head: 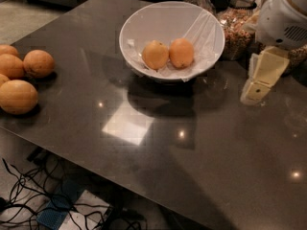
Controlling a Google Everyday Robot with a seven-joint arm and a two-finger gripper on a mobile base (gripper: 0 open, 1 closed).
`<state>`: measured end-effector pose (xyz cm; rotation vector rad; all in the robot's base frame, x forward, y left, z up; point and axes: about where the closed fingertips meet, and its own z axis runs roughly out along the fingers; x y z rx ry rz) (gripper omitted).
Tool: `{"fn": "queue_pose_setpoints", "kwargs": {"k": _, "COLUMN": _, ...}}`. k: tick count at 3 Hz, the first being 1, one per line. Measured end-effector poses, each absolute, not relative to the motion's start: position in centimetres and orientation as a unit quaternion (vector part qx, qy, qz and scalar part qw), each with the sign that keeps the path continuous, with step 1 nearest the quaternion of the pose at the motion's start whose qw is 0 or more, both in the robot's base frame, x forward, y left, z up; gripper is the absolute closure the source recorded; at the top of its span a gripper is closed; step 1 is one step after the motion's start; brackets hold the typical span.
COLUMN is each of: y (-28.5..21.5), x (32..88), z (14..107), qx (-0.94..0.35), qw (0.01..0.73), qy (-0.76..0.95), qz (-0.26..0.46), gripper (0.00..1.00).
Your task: Pick orange from white bowl
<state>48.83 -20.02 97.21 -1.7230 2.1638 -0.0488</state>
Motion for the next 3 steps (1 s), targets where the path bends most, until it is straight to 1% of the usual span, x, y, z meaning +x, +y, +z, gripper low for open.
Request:
{"fn": "queue_pose_setpoints", "kwargs": {"k": 1, "y": -17.4, "x": 56.0, "z": 98.5, "qx": -0.629, "qw": 0.243, "qy": 0.738, "qz": 0.002, "gripper": 0.00}}
{"fn": "queue_pose_setpoints", "kwargs": {"k": 2, "y": -17.3, "x": 56.1, "z": 98.4, "qx": -0.631, "qw": 0.243, "qy": 0.737, "qz": 0.001, "gripper": 0.00}}
{"fn": "queue_pose_setpoints", "kwargs": {"k": 3, "y": -16.1, "x": 59.0, "z": 98.1, "qx": -0.636, "qw": 0.266, "qy": 0.724, "qz": -0.007, "gripper": 0.00}}
